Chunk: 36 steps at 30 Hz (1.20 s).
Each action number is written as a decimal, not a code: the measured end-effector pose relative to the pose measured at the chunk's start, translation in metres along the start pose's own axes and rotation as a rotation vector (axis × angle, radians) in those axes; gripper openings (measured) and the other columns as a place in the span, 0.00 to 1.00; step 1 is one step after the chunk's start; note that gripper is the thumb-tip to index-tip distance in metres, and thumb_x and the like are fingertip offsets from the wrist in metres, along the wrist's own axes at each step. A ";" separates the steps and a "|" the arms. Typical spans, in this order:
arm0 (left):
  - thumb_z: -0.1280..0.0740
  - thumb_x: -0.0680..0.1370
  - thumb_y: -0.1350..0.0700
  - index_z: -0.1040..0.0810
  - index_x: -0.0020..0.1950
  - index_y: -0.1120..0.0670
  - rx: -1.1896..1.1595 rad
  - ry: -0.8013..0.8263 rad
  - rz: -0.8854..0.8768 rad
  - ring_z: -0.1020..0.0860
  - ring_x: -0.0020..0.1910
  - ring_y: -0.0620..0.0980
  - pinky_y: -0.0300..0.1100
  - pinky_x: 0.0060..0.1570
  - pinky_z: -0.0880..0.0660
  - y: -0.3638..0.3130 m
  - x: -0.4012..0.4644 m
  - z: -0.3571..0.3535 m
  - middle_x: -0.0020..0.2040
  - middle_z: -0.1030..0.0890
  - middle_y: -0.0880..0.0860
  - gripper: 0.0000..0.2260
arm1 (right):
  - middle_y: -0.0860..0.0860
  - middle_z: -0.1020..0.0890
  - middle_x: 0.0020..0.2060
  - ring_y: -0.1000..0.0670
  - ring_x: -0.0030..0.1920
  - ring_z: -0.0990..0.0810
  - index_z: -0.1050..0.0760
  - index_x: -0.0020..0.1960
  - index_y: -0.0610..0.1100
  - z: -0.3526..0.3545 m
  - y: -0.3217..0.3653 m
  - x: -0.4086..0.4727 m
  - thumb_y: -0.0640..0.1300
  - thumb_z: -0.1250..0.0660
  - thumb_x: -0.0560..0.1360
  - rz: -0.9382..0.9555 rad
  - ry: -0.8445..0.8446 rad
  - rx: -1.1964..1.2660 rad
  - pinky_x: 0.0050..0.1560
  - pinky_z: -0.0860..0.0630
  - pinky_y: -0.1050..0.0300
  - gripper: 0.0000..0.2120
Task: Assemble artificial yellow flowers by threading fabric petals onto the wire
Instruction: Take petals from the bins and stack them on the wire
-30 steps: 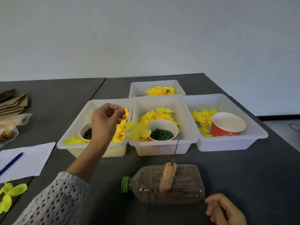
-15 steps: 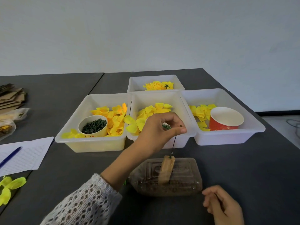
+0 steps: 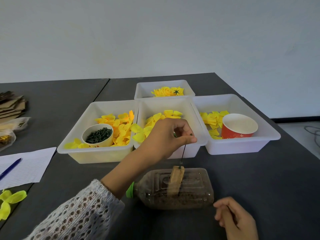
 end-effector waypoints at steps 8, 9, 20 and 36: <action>0.24 0.73 0.58 0.18 0.38 0.57 -0.029 -0.030 0.045 0.26 0.33 0.41 0.31 0.36 0.31 0.006 -0.004 -0.002 0.36 0.18 0.52 0.06 | 0.45 0.20 0.30 0.52 0.28 0.23 0.23 0.35 0.55 -0.001 -0.002 -0.001 0.29 0.38 0.75 -0.004 0.001 0.028 0.36 0.24 0.56 0.23; 0.24 0.73 0.58 0.19 0.38 0.57 -0.042 -0.035 0.046 0.26 0.33 0.41 0.31 0.36 0.31 0.007 -0.004 -0.002 0.35 0.18 0.52 0.06 | 0.45 0.20 0.30 0.52 0.28 0.23 0.23 0.35 0.55 -0.002 -0.003 -0.001 0.29 0.38 0.75 0.002 -0.001 0.031 0.36 0.24 0.58 0.22; 0.25 0.73 0.58 0.21 0.36 0.52 -0.097 -0.090 0.024 0.26 0.35 0.44 0.31 0.35 0.34 0.010 -0.009 -0.005 0.36 0.19 0.54 0.09 | 0.43 0.22 0.28 0.53 0.23 0.29 0.22 0.37 0.41 0.019 0.029 0.026 0.23 0.43 0.76 0.187 -0.189 0.253 0.25 0.32 0.65 0.19; 0.27 0.72 0.48 0.21 0.39 0.52 0.037 -0.184 -0.014 0.22 0.37 0.44 0.46 0.38 0.24 0.015 -0.015 -0.014 0.36 0.20 0.45 0.09 | 0.58 0.21 0.50 0.58 0.53 0.21 0.26 0.55 0.55 -0.040 0.116 0.059 0.50 0.41 0.80 0.486 0.325 -0.017 0.51 0.21 0.58 0.07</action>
Point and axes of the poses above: each hand's wrist, its own x-axis towards the middle knuckle, its own z-axis out of the back of the hand, y = z × x, the point moved 1 cm from there along x, towards the middle knuckle
